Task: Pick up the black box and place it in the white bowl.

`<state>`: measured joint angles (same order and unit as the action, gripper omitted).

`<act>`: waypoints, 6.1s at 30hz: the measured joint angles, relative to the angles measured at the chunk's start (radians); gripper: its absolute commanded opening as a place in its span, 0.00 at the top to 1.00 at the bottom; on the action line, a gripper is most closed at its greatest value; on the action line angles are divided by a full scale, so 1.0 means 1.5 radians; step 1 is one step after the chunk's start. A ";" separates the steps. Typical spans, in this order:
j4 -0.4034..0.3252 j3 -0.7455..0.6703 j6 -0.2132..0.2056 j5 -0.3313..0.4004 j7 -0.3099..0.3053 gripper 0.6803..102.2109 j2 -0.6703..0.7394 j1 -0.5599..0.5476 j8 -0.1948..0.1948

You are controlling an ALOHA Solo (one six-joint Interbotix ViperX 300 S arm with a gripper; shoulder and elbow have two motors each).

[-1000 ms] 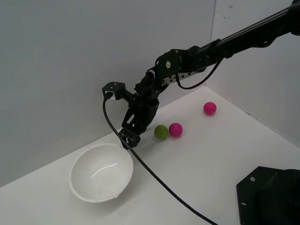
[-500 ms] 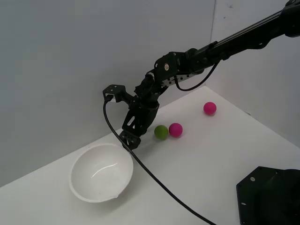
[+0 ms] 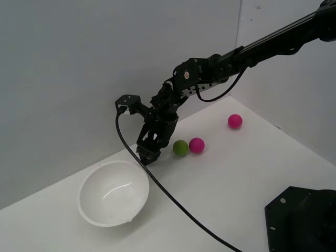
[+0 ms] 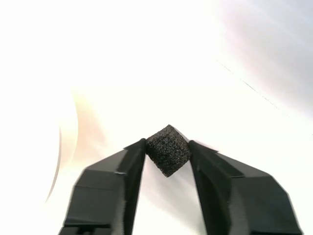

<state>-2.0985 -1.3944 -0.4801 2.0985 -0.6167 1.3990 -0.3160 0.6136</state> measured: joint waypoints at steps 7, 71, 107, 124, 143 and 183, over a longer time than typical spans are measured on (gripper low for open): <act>0.000 0.000 0.000 0.000 0.000 0.98 0.000 0.000 -0.001; -0.005 -0.271 0.000 0.007 -0.065 0.98 0.273 -0.090 -0.090; -0.005 -0.198 -0.009 0.007 -0.001 0.64 0.200 -0.185 -0.116; -0.007 -0.197 -0.034 0.007 -0.001 0.02 0.200 -0.185 -0.110; -0.134 -0.319 -0.029 0.134 0.001 0.36 0.322 -0.074 -0.086; -0.381 -0.709 0.040 0.382 0.013 0.57 0.708 0.274 -0.085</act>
<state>-2.6707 -2.4574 -0.4203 2.6722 -0.5967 2.4605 0.0951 0.4863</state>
